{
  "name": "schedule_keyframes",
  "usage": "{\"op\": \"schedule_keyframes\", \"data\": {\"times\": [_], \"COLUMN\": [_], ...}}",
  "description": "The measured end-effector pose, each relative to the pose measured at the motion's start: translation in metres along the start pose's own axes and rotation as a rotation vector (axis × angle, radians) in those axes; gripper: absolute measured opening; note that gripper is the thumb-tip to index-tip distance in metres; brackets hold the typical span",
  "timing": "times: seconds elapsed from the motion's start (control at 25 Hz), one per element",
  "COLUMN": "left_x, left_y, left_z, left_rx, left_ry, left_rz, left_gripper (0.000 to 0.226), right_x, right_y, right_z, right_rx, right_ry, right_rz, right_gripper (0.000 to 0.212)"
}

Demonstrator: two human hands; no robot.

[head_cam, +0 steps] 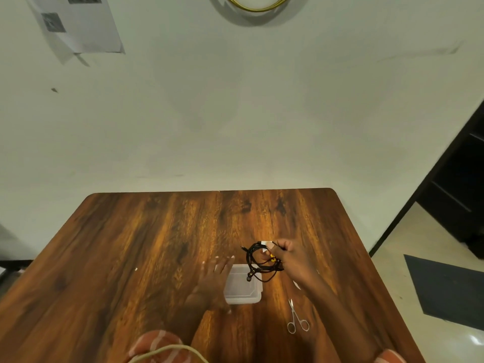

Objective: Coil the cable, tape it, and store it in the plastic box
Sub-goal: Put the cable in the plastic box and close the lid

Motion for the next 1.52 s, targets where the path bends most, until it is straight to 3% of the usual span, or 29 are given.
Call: {"op": "schedule_keyframes", "data": {"times": [0.16, 0.28, 0.44, 0.52, 0.64, 0.8, 1.0, 1.12, 1.28, 1.4, 1.52], "left_x": [0.008, 0.005, -0.018, -0.038, -0.068, -0.098, -0.121, -0.123, -0.109, -0.084, -0.060], "left_y": [-0.001, 0.005, 0.026, 0.057, 0.085, 0.090, 0.096, 0.083, 0.074, 0.070, 0.062], "left_z": [0.016, 0.027, 0.047, 0.052, 0.053, 0.069, 0.071, 0.082, 0.087, 0.074, 0.057], "left_rx": [-0.118, -0.357, -0.850, -0.916, -0.980, -0.879, -0.869, -0.877, -0.719, -0.518, -0.484], "left_ry": [0.031, -0.021, -0.303, -0.472, -0.581, -0.674, -0.482, -0.493, -0.502, -0.422, -0.327], "left_rz": [0.017, 0.068, 0.228, 0.393, 0.397, 0.365, 0.300, 0.220, 0.086, 0.010, 0.071], "left_gripper": [0.135, 0.133, 0.102, 0.110, 0.090, 0.077, 0.098, 0.091, 0.094, 0.109, 0.121], "right_x": [-0.003, -0.005, 0.000, 0.008, 0.021, 0.038, 0.058, 0.069, 0.072, 0.069, 0.064], "right_y": [-0.002, -0.001, 0.005, 0.005, -0.004, -0.033, -0.071, -0.093, -0.098, -0.093, -0.073], "right_z": [0.015, 0.027, 0.026, 0.014, -0.015, -0.061, -0.115, -0.137, -0.145, -0.142, -0.113], "right_rx": [-0.039, -0.053, -0.042, -0.056, -0.100, -0.079, -0.078, -0.257, -0.605, -0.601, -0.542], "right_ry": [-0.067, -0.108, -0.100, -0.064, -0.021, 0.071, 0.155, 0.206, 0.184, 0.119, 0.068], "right_rz": [0.020, 0.014, 0.021, 0.032, 0.047, -0.030, -0.252, -0.402, -0.380, -0.356, -0.292], "right_gripper": [0.024, 0.023, 0.022, 0.022, 0.025, 0.027, 0.029, 0.027, 0.032, 0.025, 0.023]}}
Point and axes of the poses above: each hand's wrist, its own x-axis towards the middle knuckle, its own z-axis out of the back of the hand, y = z × x, the point moved 6 cm from there along x, towards the middle knuckle, and after that the axes turned 10 degrees about -x, right-handed, at the moved point
